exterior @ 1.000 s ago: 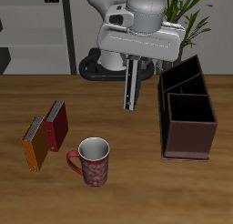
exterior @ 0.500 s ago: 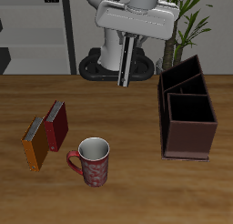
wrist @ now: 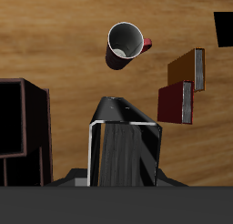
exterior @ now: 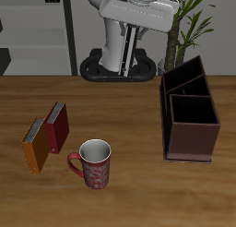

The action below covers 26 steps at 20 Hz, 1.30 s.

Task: Place the striped book into the left desk caddy's front compartment

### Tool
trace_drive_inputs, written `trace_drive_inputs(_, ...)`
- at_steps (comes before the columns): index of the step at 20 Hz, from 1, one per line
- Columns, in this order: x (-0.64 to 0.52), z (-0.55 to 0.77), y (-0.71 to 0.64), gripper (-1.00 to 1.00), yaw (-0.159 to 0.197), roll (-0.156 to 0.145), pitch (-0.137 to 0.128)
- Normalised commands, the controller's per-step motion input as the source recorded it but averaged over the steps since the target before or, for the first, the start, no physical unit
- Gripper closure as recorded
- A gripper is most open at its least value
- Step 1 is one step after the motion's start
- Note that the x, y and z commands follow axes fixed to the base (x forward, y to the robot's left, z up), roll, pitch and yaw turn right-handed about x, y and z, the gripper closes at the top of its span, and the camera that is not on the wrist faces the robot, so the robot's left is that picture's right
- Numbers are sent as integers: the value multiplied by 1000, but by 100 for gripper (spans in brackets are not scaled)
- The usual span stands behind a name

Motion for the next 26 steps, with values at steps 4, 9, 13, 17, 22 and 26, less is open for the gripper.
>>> trace_drive_inputs(4,-488,14,-59,100,-22,-16,-10)
trace_drive_inputs(9,-402,-35,96,100,26,9,-25)
trace_drive_inputs(13,-431,-68,118,100,19,18,-5)
trace_drive_inputs(17,-373,-58,127,100,21,19,-4)
trace_drive_inputs(22,-194,-11,109,100,13,34,-14)
trace_drive_inputs(26,-188,31,174,100,20,28,-13)
